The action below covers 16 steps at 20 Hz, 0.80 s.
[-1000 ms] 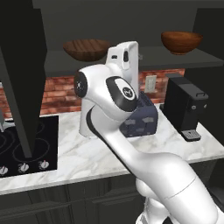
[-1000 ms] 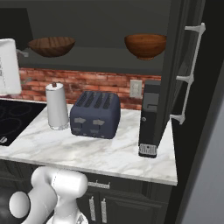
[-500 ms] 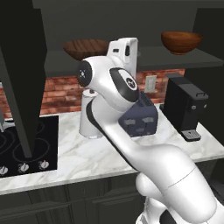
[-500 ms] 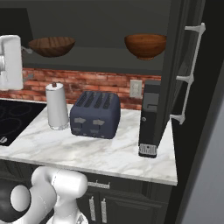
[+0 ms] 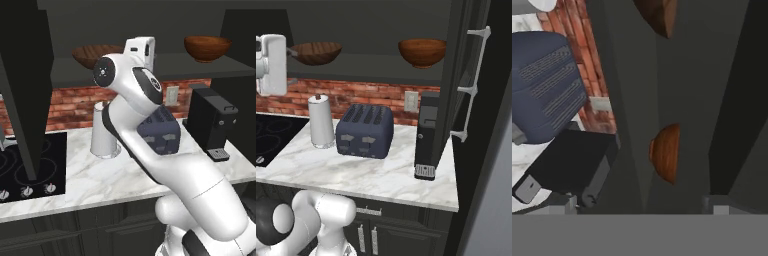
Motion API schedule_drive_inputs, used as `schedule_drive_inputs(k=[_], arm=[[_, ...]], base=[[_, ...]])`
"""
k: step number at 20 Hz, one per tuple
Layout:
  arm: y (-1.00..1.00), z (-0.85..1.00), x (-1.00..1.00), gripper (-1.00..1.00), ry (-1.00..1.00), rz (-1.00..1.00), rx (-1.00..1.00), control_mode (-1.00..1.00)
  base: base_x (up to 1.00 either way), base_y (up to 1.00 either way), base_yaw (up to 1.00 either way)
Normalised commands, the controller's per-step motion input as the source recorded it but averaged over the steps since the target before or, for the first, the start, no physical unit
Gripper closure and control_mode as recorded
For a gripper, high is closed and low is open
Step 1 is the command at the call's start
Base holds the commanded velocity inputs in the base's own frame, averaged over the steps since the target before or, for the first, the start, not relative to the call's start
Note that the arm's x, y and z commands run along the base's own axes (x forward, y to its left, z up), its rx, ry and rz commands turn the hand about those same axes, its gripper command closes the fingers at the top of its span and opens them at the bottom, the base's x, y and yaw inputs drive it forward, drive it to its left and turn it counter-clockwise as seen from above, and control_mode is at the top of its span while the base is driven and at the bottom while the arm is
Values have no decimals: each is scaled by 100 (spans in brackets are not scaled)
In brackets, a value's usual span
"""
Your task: Move the bowls from the cabinet to the plates on the dining table.
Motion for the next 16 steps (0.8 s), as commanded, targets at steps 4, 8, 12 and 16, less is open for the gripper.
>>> schedule_drive_inputs(k=[4,8,12,16], arm=[[28,0,30,-100,0,5,0,-100],[40,0,25,-100,0,1,0,-100],[25,0,25,-100,0,3,0,-100],[9,0,33,-100,0,3,0,-100]], base=[[0,0,0],[0,0,0],[0,0,0],[0,0,0]])
